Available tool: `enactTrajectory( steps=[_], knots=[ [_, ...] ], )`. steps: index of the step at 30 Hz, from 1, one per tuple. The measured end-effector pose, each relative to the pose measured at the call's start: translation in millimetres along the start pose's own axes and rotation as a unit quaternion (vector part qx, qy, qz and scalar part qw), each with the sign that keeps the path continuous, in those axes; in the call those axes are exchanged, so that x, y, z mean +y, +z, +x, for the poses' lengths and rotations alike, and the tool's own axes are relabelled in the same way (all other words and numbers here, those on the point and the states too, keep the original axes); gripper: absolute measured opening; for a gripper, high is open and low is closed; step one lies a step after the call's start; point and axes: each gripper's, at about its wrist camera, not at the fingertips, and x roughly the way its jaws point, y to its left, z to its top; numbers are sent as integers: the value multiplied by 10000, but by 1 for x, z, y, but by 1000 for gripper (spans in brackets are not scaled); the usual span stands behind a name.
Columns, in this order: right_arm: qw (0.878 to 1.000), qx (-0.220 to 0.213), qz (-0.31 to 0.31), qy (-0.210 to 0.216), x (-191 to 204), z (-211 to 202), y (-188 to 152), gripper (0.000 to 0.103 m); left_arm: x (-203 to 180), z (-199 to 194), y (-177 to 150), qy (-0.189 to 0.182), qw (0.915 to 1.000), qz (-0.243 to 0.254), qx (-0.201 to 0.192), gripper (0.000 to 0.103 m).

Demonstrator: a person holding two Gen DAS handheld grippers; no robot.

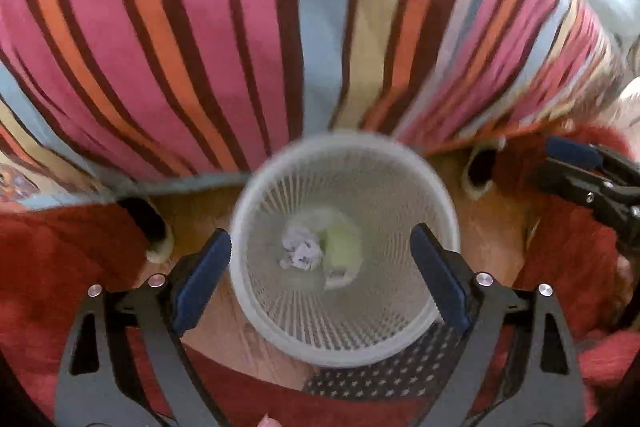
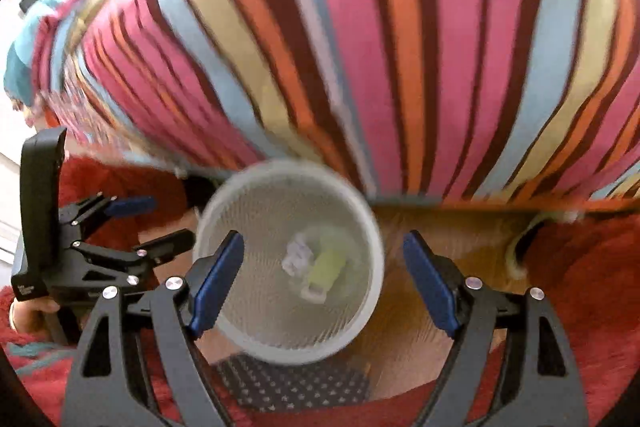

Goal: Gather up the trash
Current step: 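Carry both items over the wastebasket and open both tools to drop them, then grasp teal box with left tool while right tool grasps white cosmetics box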

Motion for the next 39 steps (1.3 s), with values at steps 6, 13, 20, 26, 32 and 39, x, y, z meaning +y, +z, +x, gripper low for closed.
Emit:
enactTrajectory(
  steps=[6,13,20,26,32,39],
  knots=[
    [9886,-1483,-17,-267,-22,-68,81,78,15,-89,86,80,9897,117,-1425,88],
    [9768,-2120,136,-282,-45,-62,173,78,30,-104,228,365,9702,258,-2382,88],
    [9810,-1865,200,-496,-66,-26,259,78,31,-65,336,844,9669,88,-2408,88],
    [9898,-1408,-193,82,-34,-20,229,78,33,-46,353,613,9717,255,-2266,88],
    [9888,-1342,-610,-227,29,2,209,78,52,-34,390,248,9786,-188,-2036,88],
    [9884,-1107,-615,-834,43,38,223,77,53,-9,424,312,9822,-130,-1849,88]
  ],
)
